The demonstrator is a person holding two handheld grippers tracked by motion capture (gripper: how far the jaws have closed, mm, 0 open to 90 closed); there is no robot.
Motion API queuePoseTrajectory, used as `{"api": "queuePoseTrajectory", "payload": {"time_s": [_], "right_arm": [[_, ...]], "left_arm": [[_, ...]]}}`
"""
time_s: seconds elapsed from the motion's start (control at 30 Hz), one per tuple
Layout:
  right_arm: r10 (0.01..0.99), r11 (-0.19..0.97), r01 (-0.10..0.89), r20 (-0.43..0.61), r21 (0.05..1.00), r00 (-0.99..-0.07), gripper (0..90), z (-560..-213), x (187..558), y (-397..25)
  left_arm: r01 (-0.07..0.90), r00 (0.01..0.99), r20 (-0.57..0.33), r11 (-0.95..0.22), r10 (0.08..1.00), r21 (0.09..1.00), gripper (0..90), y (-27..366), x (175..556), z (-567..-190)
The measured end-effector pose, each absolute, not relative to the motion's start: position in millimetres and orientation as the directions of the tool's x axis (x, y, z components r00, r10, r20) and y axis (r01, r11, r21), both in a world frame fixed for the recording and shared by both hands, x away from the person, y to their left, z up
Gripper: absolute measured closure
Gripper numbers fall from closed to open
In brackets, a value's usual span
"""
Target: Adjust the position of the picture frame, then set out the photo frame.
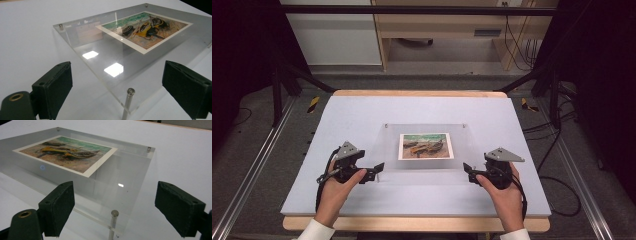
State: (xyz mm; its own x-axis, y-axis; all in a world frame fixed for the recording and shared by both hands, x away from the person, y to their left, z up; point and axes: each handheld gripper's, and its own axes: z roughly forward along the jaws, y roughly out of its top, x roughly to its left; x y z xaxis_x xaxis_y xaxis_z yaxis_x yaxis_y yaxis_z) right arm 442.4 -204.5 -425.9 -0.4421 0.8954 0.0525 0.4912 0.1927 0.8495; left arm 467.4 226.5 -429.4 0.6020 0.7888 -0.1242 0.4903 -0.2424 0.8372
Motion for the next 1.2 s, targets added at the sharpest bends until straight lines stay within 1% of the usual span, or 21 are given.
{"api": "queuePoseTrajectory", "payload": {"time_s": [0.17, 0.23, 0.4, 0.5, 0.57, 0.67, 0.8, 0.83, 0.87, 1.2], "right_arm": [[0.882, 0.221, 0.512, 0.054, 0.83, -0.469, 15.6, -425.2, 453.3, -199.9], [0.877, 0.226, 0.527, 0.065, 0.819, -0.477, 14.8, -425.1, 460.7, -199.0], [0.868, 0.238, 0.525, 0.064, 0.817, -0.493, 14.6, -421.6, 473.1, -198.9], [0.863, 0.22, 0.538, 0.095, 0.814, -0.496, 14.3, -419.9, 478.7, -198.7], [0.862, 0.225, 0.542, 0.094, 0.81, -0.499, 14.3, -421.9, 480.1, -198.3], [0.857, 0.216, 0.565, 0.123, 0.797, -0.501, 14.4, -428.6, 478.0, -196.7], [0.852, 0.216, 0.583, 0.14, 0.783, -0.504, 14.2, -433.9, 478.3, -195.5], [0.851, 0.218, 0.584, 0.141, 0.782, -0.507, 14.2, -435.2, 479.3, -195.6], [0.852, 0.213, 0.591, 0.148, 0.778, -0.503, 14.2, -436.2, 479.7, -195.1], [0.858, 0.211, 0.593, 0.143, 0.777, -0.493, 12.1, -439.6, 480.8, -198.0]], "left_arm": [[0.51, 0.596, -0.141, -0.237, 0.79, 0.827, 9.2, 232.1, 475.8, -432.1], [0.514, 0.592, -0.157, -0.221, 0.791, 0.829, 10.6, 233.1, 480.4, -431.1], [0.511, 0.586, -0.158, -0.212, 0.795, 0.833, 10.6, 230.5, 485.8, -425.8], [0.521, 0.595, -0.174, -0.211, 0.785, 0.827, 10.2, 229.1, 485.2, -426.4], [0.527, 0.6, -0.169, -0.228, 0.782, 0.819, 9.9, 227.5, 485.3, -428.7], [0.546, 0.593, -0.194, -0.213, 0.781, 0.81, 9.9, 225.0, 483.8, -434.4], [0.553, 0.593, -0.197, -0.216, 0.781, 0.805, 9.9, 223.0, 482.8, -437.9], [0.563, 0.591, -0.218, -0.204, 0.777, 0.801, 9.9, 222.5, 483.2, -440.5], [0.563, 0.591, -0.218, -0.204, 0.777, 0.801, 10.0, 222.5, 483.2, -440.5], [0.578, 0.593, -0.243, -0.195, 0.768, 0.792, 10.1, 216.5, 483.5, -447.4]]}}
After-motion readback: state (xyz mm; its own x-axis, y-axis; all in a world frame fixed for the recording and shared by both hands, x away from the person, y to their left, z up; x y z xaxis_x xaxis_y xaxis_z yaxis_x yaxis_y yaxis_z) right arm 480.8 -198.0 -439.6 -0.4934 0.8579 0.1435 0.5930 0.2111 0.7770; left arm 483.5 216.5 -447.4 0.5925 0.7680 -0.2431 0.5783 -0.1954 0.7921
